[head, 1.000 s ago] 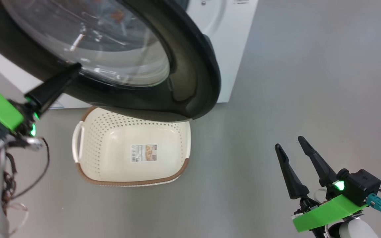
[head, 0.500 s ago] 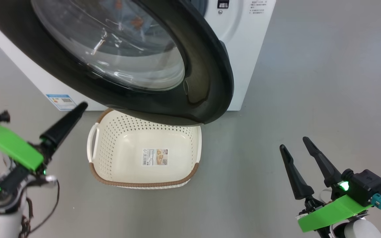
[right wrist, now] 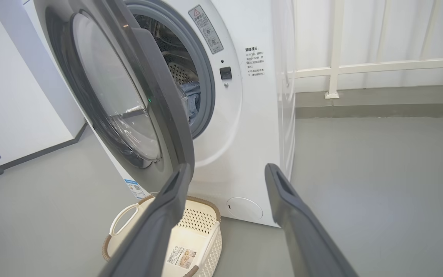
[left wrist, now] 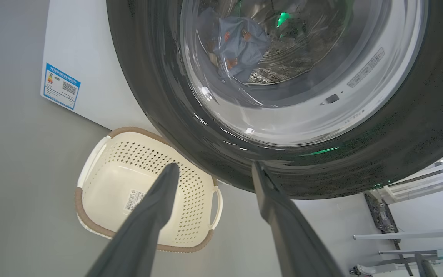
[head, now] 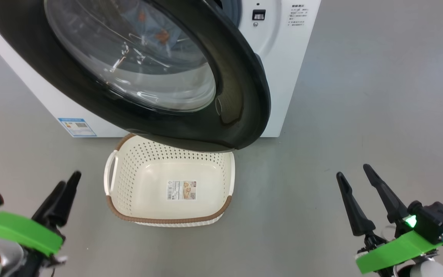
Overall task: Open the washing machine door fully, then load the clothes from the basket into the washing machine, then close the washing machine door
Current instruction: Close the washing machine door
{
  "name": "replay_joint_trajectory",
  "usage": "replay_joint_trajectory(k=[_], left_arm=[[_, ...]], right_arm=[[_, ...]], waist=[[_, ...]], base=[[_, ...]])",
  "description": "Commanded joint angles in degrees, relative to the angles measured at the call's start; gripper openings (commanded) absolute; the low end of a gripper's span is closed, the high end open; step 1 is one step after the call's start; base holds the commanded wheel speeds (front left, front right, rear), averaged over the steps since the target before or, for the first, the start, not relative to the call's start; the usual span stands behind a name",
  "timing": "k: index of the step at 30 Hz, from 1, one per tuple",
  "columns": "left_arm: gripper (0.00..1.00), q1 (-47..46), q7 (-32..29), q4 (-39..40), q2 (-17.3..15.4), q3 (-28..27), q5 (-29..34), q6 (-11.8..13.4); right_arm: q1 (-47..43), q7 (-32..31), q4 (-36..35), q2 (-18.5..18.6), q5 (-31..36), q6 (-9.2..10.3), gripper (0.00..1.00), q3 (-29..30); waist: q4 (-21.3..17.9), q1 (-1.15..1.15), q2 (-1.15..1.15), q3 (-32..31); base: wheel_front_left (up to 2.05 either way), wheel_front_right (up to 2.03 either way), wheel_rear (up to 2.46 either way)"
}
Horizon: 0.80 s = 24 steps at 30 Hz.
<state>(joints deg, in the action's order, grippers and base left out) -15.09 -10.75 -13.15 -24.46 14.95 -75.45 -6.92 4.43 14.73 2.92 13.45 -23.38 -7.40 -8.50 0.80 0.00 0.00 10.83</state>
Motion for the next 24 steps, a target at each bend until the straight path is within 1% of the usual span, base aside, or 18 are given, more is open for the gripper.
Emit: replay_joint_trajectory(k=[1, 6, 7, 9, 11, 14, 16, 17, 21, 22, 24], left_arm=[[1.00, -0.2, 4.4, 0.3, -3.9, -0.1, 2.4, -0.6], [1.00, 1.1, 15.6, -1.9, -6.0, 5.5, 4.4, -0.6], [1.00, 1.3, 17.7, -2.6, -6.8, 6.9, 5.7, -0.6], [1.00, 1.7, 21.5, -3.7, -7.3, 9.4, 6.2, -0.6], [1.00, 1.9, 24.0, -5.0, -7.7, 11.0, 7.0, -0.6], [1.00, 2.3, 25.5, -7.0, -7.5, 11.6, 9.1, -0.6], [1.00, 2.5, 25.7, -7.7, -6.9, 9.8, 11.9, -0.6], [1.00, 3.0, 25.7, -7.7, -6.1, 8.3, 13.1, -0.6], [1.00, 5.4, 25.7, -6.8, -3.0, 1.6, 21.2, -0.6], [1.00, 5.4, 25.7, -6.8, -3.0, 1.6, 21.2, -0.6], [1.00, 6.8, 25.7, -6.0, -1.5, -1.3, 25.5, -0.6]], right_arm=[[-1.4, 0.3, -1.2, 1.0, -0.5, -0.09, 1.00, -0.7], [-2.3, 0.3, -1.0, 1.4, -0.8, -0.09, 1.00, -0.2], [-2.5, 0.3, -1.0, 1.5, -0.9, -0.09, 1.00, -0.1], [-3.0, 0.3, -1.0, 1.7, -1.0, -0.09, 1.00, 0.3], [-3.5, 0.3, -1.0, 1.9, -1.2, -0.09, 1.00, 0.6], [-4.5, 0.3, -1.0, 2.0, -1.4, -0.09, 1.00, 1.3], [-5.0, 0.3, -1.1, 2.2, -1.6, -0.09, 1.00, 1.7], [-5.3, 0.3, -1.0, 2.3, -1.7, -0.09, 1.00, 1.8], [-6.2, 0.3, -1.1, 2.4, -2.0, -0.09, 1.00, 2.4], [-6.2, 0.3, -1.1, 2.4, -2.0, -0.09, 1.00, 2.4], [-6.6, 0.3, -1.2, 2.4, -2.0, -0.09, 1.00, 2.8]], waist=[[0.0, 0.00, 0.00, -0.4], [-0.1, 0.00, 0.00, -1.3], [-0.1, 0.00, 0.00, -1.4], [-0.2, 0.00, 0.00, -1.9], [-0.2, 0.00, 0.00, -2.6], [-0.3, 0.00, 0.00, -3.4], [-0.4, 0.00, 0.00, -3.9], [-0.4, 0.00, 0.00, -4.2], [-0.5, 0.00, 0.00, -4.9], [-0.5, 0.00, 0.00, -4.9], [-0.6, 0.00, 0.00, -5.2]], base=[[0.00, 0.00, 0.00], [0.00, 0.00, 0.00], [0.00, 0.00, 0.00], [0.00, 0.00, 0.00], [0.00, 0.00, 0.00], [0.00, 0.00, 0.00], [0.00, 0.00, 0.00], [0.00, 0.00, 0.00], [0.00, 0.00, 0.00], [0.00, 0.00, 0.00], [0.00, 0.00, 0.00]])
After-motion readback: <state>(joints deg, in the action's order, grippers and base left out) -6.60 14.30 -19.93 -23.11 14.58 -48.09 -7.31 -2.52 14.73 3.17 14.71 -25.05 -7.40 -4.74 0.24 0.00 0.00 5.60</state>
